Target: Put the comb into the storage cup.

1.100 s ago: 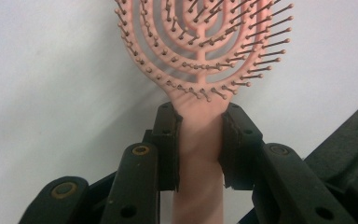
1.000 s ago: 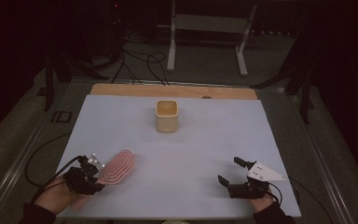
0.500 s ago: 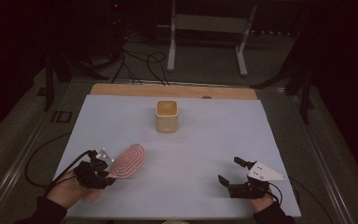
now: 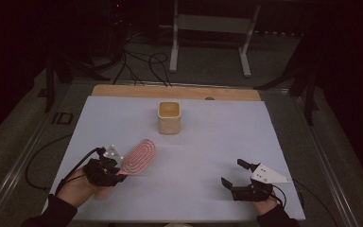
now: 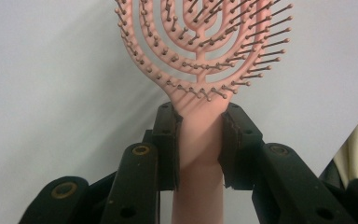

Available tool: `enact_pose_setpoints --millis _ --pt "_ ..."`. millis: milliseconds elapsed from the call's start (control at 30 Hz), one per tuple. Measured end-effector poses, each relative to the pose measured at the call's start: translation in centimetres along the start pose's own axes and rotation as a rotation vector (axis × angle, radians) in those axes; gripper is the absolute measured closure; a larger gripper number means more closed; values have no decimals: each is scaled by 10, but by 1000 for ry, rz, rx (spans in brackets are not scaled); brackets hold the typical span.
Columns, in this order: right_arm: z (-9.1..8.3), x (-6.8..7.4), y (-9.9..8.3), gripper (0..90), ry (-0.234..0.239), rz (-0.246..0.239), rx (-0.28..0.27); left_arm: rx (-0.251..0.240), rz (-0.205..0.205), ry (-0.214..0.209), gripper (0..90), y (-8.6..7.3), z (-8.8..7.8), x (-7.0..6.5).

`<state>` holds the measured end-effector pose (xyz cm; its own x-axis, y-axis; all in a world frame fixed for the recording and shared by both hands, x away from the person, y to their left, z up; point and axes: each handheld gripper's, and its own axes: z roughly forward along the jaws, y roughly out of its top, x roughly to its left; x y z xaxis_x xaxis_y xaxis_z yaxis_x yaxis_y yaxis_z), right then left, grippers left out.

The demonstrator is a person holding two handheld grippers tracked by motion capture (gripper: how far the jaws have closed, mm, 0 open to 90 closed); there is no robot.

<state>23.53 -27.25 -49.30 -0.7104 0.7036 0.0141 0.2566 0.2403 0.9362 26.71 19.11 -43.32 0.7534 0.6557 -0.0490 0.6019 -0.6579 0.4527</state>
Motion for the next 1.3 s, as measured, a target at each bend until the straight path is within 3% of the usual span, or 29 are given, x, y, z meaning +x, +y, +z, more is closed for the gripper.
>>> enact_pose_setpoints --millis 767,1300 --pt "0 0 0 88 2 3 0 -121 36 -3 711 33 0 -11" --pt "1 0 0 88 5 9 1 -255 46 -10 711 48 6 -16"
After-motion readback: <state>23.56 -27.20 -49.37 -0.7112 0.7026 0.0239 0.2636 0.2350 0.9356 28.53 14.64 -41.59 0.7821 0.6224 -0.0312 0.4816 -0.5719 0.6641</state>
